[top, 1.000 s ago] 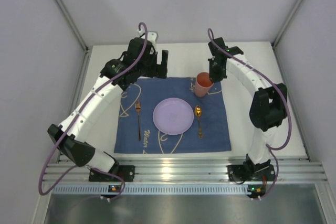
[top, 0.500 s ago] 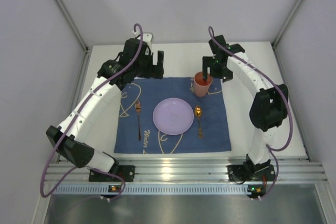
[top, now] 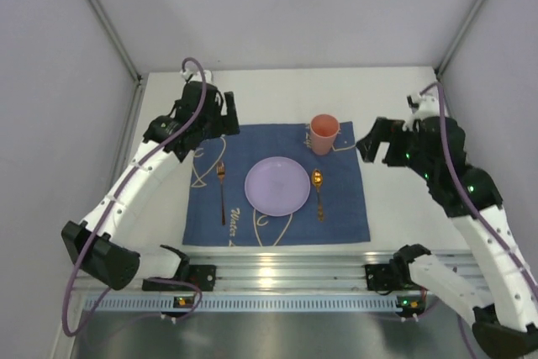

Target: Set the dinner table for one person

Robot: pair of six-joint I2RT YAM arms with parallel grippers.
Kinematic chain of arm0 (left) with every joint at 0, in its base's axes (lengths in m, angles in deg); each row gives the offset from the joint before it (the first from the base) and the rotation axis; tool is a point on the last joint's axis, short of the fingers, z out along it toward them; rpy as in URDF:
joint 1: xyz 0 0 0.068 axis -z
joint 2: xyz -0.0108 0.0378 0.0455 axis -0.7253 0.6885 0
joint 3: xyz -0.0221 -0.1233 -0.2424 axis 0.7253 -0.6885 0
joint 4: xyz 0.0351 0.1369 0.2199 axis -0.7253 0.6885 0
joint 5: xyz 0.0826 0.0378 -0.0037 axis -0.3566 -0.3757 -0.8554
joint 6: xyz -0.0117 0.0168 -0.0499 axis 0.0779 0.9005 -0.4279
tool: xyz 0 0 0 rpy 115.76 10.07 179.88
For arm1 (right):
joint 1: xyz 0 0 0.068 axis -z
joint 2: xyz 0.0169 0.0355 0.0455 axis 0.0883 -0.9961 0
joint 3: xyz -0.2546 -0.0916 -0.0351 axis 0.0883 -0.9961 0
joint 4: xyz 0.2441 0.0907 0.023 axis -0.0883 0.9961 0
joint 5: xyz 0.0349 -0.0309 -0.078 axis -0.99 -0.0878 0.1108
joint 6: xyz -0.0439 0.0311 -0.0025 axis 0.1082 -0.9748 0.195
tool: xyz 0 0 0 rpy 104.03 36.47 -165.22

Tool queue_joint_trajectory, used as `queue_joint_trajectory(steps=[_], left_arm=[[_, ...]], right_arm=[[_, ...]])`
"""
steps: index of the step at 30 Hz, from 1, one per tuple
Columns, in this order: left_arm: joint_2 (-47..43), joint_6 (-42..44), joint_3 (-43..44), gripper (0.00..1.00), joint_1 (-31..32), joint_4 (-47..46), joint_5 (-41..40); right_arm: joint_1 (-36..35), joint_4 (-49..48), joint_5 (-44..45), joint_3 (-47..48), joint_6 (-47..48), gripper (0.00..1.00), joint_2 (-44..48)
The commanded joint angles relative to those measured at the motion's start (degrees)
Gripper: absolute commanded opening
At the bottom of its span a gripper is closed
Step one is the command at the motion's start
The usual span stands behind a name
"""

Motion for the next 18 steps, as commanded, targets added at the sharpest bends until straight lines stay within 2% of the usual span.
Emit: queue_joint_trajectory(steps=[1,5,8,11,14,18], left_arm=[[-7.2,-7.3,-10.9,0.99,-3.1,-4.3,-0.9],[-14.8,-10.3,-21.6,0.99,-3.7,-8.6,-4.2],[-20.0,-10.9,-27.9,0.98,-3.8,-11.8,-6.1],[-21.9,-11.8,-30.4,0.98,-4.0,-11.8,-6.2],[-19.8,-11.4,-29.1,0.98,-4.0,-10.2,-3.9],[-19.7,-11.2,-28.6,0.98,-4.0,-9.9,-2.0]], right_arm=[[-0.2,5.5,-4.0,-12.0,-2.1,1.0,7.8],[-0.3,13.9,-6.0,-18.7,-5.6,1.0,29.5],[-0.2,19.5,-2.0,-14.3,-6.6,1.0,37.6],[-0.3,25.3,1.8,-11.5,-6.9,1.0,39.0],[-0.3,31.4,4.2,-9.0,-5.8,1.0,37.5],[-0.4,31.9,2.5,-8.0,-3.8,1.0,38.5]])
